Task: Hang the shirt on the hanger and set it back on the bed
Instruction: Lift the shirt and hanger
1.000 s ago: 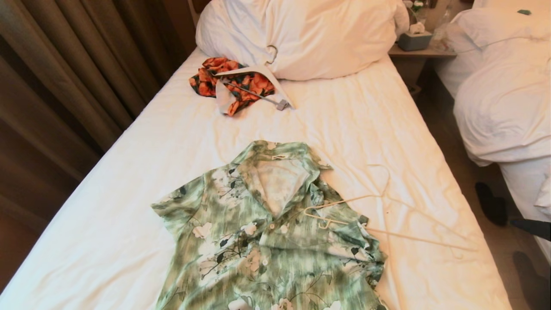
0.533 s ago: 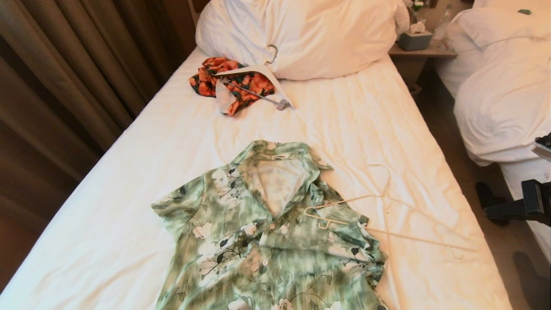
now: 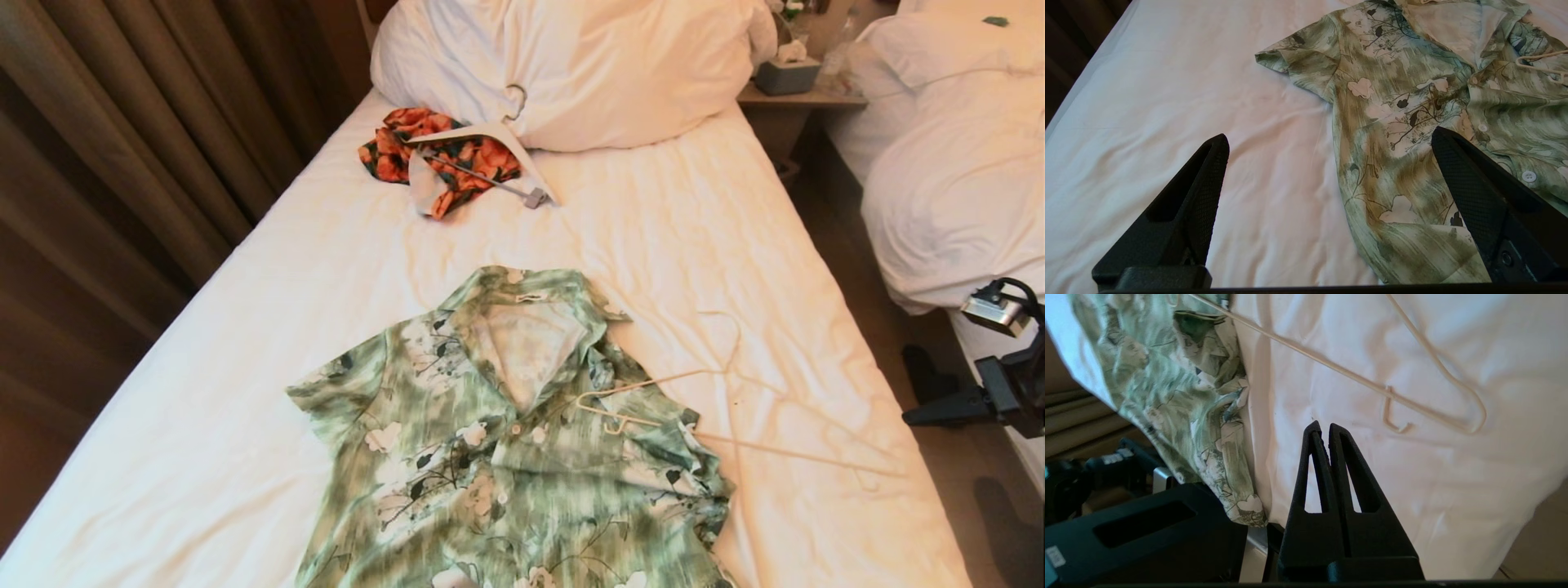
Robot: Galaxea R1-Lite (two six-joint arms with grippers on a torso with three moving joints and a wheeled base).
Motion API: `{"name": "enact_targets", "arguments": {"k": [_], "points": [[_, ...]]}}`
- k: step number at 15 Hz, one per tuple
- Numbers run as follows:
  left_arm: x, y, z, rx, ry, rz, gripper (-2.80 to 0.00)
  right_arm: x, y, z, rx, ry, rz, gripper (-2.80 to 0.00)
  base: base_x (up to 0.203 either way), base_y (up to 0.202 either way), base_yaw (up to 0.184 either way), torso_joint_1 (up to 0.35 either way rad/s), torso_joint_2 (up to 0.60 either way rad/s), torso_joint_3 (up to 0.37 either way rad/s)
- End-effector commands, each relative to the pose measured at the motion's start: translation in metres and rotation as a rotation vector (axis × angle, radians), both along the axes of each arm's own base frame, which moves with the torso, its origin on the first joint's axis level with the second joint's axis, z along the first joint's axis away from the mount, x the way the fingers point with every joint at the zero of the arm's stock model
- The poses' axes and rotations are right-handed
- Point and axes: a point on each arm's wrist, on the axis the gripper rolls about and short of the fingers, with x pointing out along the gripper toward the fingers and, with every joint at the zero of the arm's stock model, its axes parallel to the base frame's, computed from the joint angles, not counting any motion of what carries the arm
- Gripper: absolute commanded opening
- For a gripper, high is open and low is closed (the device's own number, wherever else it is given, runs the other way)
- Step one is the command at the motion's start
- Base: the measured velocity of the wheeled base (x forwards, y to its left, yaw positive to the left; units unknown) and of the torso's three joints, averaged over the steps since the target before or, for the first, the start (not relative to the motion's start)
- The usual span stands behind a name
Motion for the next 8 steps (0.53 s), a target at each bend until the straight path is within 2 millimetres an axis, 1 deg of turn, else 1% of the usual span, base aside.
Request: {"name": "enact_targets", "arguments": {"k": [1,3,5,6,8], "points": [[0.0,0.0,0.0,0.0,0.001,-0.001,0.0,0.017,-0.013,-0.019,0.051,0.036,0.026,-2.8,0.0,0.0,0.0,0.0,0.0,0.0],[0.0,0.0,0.0,0.0,0.001,0.0,0.0,0.03,-0.023,-0.029,0.094,0.014,0.05,-2.8,0.0,0.0,0.0,0.0,0.0,0.0],[0.0,0.0,0.0,0.0,0.001,0.001,0.0,0.041,-0.036,-0.034,0.131,0.002,0.04,-2.8,0.0,0.0,0.0,0.0,0.0,0.0],[0.0,0.0,0.0,0.0,0.001,-0.001,0.0,0.045,-0.042,-0.041,0.152,0.015,0.04,-2.8,0.0,0.0,0.0,0.0,0.0,0.0],[0.0,0.0,0.0,0.0,0.001,0.001,0.0,0.047,-0.054,-0.056,0.149,-0.012,0.099,-2.8,0.0,0.0,0.0,0.0,0.0,0.0]]}}
